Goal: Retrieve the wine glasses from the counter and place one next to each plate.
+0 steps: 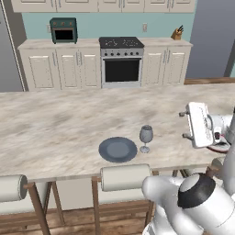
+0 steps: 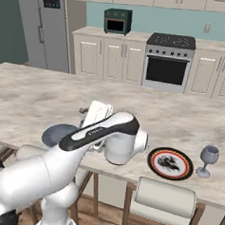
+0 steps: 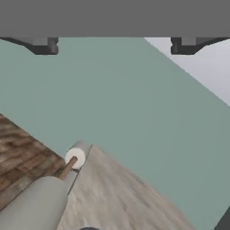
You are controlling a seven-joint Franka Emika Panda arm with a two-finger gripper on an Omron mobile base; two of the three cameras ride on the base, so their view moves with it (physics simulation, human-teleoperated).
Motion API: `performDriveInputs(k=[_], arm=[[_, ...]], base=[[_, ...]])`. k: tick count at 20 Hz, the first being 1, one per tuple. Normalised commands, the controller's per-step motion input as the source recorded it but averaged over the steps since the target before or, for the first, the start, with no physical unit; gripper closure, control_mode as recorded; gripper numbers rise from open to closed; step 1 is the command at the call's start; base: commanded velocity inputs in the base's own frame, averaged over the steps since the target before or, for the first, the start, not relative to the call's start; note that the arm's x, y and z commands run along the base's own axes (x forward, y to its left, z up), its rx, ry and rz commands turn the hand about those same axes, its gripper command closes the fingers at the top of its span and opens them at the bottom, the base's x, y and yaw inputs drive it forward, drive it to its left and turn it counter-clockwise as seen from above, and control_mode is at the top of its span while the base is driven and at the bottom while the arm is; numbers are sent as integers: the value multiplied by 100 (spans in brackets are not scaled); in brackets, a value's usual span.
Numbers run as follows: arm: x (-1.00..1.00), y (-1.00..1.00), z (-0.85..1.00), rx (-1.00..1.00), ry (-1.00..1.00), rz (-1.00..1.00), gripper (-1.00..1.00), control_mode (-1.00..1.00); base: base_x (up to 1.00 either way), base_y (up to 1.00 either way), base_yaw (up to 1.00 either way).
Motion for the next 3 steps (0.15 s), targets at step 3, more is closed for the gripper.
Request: performDriveInputs(k=[3], arm=[[-50,32,87,0,-11,-20,-100,-100]], base=[[0,0,0]])
